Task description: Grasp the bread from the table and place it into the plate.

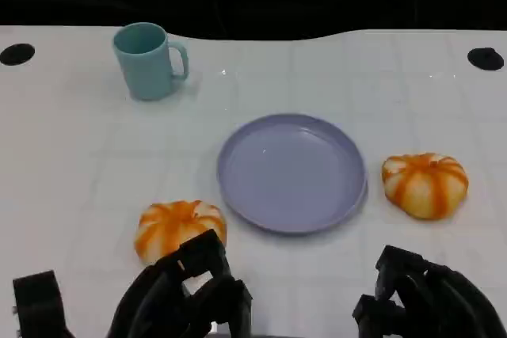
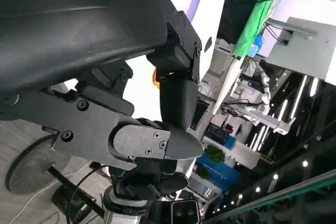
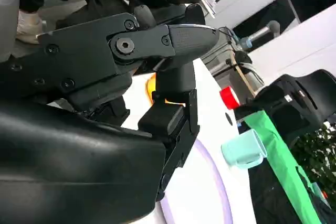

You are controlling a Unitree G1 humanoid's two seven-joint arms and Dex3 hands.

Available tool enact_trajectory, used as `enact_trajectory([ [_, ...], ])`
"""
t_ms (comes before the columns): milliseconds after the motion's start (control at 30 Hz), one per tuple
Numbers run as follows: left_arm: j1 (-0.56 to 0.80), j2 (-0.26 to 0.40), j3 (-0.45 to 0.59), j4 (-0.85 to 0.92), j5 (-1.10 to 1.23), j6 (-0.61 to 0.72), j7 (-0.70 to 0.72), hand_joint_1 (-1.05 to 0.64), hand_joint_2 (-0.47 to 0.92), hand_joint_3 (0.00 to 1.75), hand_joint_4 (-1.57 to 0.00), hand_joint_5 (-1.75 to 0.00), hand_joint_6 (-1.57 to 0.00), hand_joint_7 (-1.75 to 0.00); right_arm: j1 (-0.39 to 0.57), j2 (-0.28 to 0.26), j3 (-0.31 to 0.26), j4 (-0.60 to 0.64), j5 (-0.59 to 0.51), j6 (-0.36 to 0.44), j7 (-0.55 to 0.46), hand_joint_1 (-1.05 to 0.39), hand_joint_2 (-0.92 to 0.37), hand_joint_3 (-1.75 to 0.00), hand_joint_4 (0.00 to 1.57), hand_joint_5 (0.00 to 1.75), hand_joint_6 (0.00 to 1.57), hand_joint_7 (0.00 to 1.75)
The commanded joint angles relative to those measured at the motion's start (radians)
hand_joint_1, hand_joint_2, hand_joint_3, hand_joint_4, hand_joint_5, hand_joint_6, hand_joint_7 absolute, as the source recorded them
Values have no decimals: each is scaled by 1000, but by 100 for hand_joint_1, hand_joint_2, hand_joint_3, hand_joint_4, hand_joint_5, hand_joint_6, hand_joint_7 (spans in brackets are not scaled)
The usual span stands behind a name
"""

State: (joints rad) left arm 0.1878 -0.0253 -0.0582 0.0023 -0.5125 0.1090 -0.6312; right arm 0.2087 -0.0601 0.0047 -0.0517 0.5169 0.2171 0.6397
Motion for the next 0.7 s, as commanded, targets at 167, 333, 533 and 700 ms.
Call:
enact_trajectory([
  [167,5,16,6,-11,10,-10,0,-61,92,27,-86,-175,-60,-175,-2,-5,0,-8,-4,-9,-6,-73,-92,-23,90,160,79,139],
  [333,-1,16,17,-24,7,-13,7,-60,92,31,-86,-175,-60,-175,-3,-3,2,-15,-3,0,-17,-73,-92,-23,90,160,79,139],
  [533,-16,26,24,-69,92,-67,76,-53,92,32,-80,-175,-53,-175,-17,-2,2,3,-4,-12,-10,-73,-92,-23,90,160,79,140],
  [700,-45,65,29,-115,123,-35,110,-56,92,24,-69,-175,-51,-163,-25,-1,3,7,-8,-10,-14,-74,-92,-23,90,161,79,140],
])
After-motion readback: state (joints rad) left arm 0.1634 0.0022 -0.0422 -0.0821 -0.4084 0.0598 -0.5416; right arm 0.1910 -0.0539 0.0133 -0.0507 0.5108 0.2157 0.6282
